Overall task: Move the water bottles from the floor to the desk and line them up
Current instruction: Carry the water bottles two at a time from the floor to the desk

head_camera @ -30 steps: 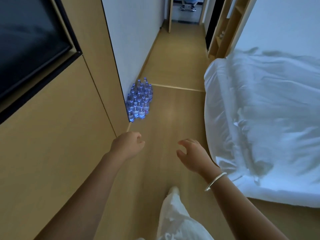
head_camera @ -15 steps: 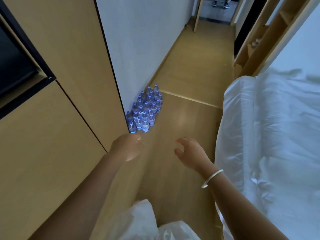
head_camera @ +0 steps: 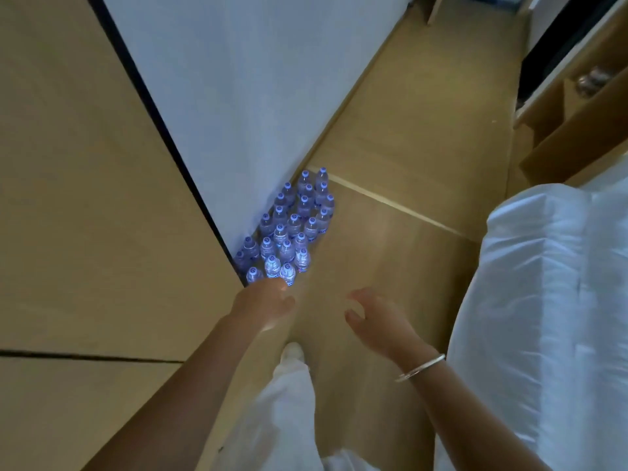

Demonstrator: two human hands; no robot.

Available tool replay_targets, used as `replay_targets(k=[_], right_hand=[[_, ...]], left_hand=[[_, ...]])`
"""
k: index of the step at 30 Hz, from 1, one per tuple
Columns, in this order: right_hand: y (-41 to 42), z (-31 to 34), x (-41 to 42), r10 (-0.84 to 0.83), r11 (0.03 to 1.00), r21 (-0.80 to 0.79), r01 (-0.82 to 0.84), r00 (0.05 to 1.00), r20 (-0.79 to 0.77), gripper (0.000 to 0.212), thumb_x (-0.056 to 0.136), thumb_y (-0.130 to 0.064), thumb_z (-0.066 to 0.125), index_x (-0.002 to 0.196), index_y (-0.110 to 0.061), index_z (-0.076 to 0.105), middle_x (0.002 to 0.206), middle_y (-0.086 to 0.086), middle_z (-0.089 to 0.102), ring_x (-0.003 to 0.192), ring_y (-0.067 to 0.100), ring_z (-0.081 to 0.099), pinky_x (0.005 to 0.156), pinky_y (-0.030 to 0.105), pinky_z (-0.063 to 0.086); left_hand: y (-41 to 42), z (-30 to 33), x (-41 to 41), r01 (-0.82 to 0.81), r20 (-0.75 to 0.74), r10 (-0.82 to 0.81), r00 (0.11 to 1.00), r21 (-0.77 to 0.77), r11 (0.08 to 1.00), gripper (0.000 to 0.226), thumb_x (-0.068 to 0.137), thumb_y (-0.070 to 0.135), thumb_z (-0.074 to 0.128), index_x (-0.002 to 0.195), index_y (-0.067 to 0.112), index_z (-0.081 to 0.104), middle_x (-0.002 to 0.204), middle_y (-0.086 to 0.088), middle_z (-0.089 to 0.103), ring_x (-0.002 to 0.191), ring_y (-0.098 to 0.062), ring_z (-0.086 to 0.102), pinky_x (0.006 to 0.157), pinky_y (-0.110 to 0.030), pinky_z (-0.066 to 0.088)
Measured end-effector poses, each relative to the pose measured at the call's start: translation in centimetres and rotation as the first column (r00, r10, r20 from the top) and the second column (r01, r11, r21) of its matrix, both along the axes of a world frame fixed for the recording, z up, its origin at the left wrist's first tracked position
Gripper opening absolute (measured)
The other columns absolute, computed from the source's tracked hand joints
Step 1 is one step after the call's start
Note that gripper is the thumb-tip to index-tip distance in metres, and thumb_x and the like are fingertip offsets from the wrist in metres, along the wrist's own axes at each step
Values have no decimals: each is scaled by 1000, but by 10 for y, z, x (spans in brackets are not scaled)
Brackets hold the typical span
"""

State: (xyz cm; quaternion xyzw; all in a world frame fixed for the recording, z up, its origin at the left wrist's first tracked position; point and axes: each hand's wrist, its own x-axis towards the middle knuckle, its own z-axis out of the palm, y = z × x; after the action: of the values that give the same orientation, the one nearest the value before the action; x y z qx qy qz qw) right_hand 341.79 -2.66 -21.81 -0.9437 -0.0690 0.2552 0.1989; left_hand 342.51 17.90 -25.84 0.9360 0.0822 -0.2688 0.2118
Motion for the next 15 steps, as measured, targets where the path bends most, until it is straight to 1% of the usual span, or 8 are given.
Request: replay_targets(k=[1, 4, 6, 8, 9, 11, 12, 15], right_hand=[[4, -7, 22, 9, 1000, 0, -9, 1000, -23, 43, 94, -28, 48, 135, -17, 45, 139, 1, 45, 121, 21, 47, 98, 25, 36], [13, -26, 80, 16, 1000, 16, -15, 998, -66, 43, 93, -29, 48, 135, -18, 45, 140, 1, 44, 129, 17, 39, 103, 24, 33], [16, -45, 116, 38, 999, 16, -37, 994, -100, 43, 93, -28, 49, 135, -17, 47, 139, 1, 46, 129, 17, 39, 103, 22, 26], [20, -56, 135, 68, 998, -4, -69, 990, -126, 42, 94, -28, 47, 134, -15, 48, 138, 2, 48, 129, 17, 40, 103, 18, 21], [22, -64, 146, 63, 998, 6, -63, 985, -159, 40, 93, -30, 46, 129, -14, 52, 133, 5, 51, 126, 19, 42, 104, 20, 23], [24, -82, 166, 82, 996, 39, -75, 972, -220, 40, 91, -32, 41, 115, -8, 60, 121, 11, 57, 116, 24, 51, 101, 29, 36], [25, -93, 175, 96, 995, 33, -90, 960, -263, 38, 93, -27, 40, 114, -4, 60, 120, 14, 58, 114, 26, 52, 98, 31, 41], [27, -134, 201, 149, 989, 58, -137, 918, -367, 32, 97, -17, 41, 120, 1, 55, 125, 17, 55, 116, 27, 51, 95, 32, 40]], left_hand=[[2, -8, 22, -9, -16, 9, 1000, -10, 1000, 22, 89, 36, 46, 98, 17, 54, 113, -6, 59, 104, -25, 55, 83, -33, 44], [5, -34, 73, -101, -73, 96, 993, -67, 993, 32, 90, 37, 50, 113, 17, 57, 120, -3, 59, 112, -24, 54, 91, -33, 43], [5, -57, 100, -252, -127, 235, 964, -139, 958, 40, 89, 42, 54, 119, 16, 57, 120, -2, 60, 115, -22, 54, 94, -32, 41], [6, -74, 110, -399, -184, 368, 912, -178, 900, 48, 87, 48, 58, 118, 11, 56, 115, -4, 62, 113, -22, 56, 93, -31, 40], [7, -85, 115, -458, -217, 419, 882, -181, 871, 53, 86, 50, 59, 121, 10, 55, 117, -5, 62, 113, -23, 56, 93, -30, 39], [9, -111, 124, -554, -267, 504, 822, -164, 816, 61, 84, 50, 61, 130, 11, 50, 126, -7, 59, 118, -23, 53, 97, -29, 36], [9, -124, 129, -596, -282, 542, 791, -158, 787, 63, 84, 49, 62, 132, 11, 48, 129, -8, 57, 120, -23, 52, 97, -28, 35], [7, -165, 149, -727, -318, 667, 674, -122, 676, 62, 83, 41, 67, 132, 9, 48, 128, -9, 56, 115, -24, 55, 94, -27, 37]])
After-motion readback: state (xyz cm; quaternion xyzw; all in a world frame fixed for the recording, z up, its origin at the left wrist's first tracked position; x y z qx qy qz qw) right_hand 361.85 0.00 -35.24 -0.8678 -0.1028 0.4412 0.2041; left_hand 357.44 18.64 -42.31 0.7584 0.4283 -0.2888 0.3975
